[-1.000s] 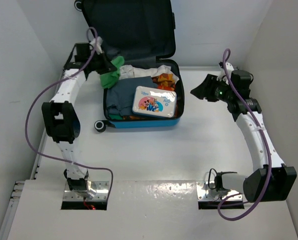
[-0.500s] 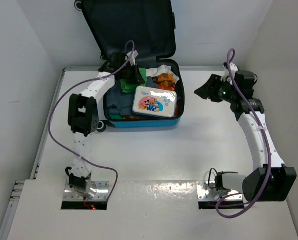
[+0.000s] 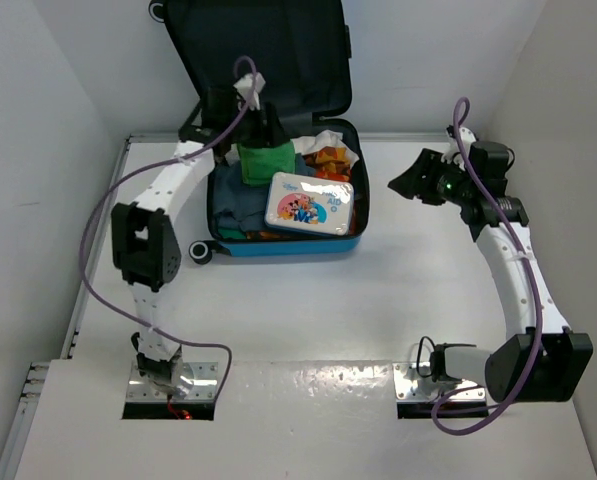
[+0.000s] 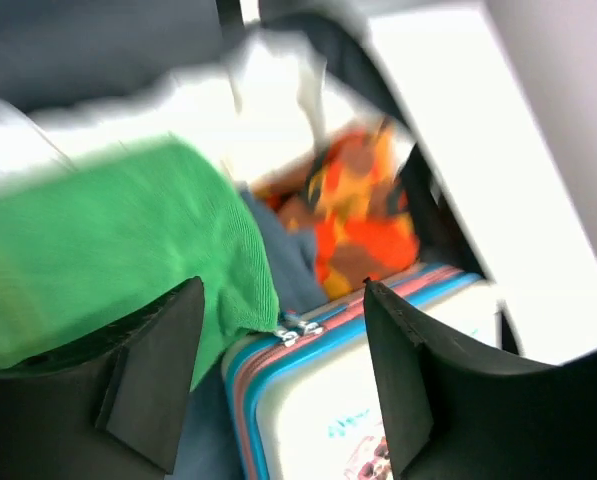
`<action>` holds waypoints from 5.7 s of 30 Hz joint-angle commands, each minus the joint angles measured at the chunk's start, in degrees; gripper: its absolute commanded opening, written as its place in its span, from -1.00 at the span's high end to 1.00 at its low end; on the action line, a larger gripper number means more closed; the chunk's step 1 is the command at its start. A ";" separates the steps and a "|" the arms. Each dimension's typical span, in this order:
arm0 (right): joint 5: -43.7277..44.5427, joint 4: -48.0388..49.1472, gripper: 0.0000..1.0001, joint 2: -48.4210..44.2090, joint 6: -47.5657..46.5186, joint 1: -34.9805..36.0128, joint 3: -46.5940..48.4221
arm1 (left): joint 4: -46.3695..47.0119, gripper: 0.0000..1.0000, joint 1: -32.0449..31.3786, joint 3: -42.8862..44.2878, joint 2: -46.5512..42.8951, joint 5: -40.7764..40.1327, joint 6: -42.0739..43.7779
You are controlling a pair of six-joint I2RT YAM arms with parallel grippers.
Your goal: Pack the luggage
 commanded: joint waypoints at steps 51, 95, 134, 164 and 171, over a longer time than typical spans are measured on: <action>-0.16 -2.61 -0.24 -0.80 -6.58 -2.17 -2.75 | 61.14 0.22 22.09 -32.87 -25.95 14.84 -7.94; -7.80 10.29 0.31 35.49 17.13 -11.22 13.95 | 12.26 0.12 29.14 -20.00 -3.77 8.97 5.41; -15.10 31.82 0.21 23.14 37.36 9.97 -23.99 | 29.58 -0.74 43.89 -49.50 -35.28 17.66 -12.34; -9.56 40.95 0.26 51.93 35.33 1.25 12.98 | 23.51 -0.74 37.83 -55.75 -51.38 12.83 -4.96; -14.65 47.28 0.24 53.69 39.90 1.34 11.32 | 22.37 -0.74 37.83 -55.75 -49.63 11.16 -4.34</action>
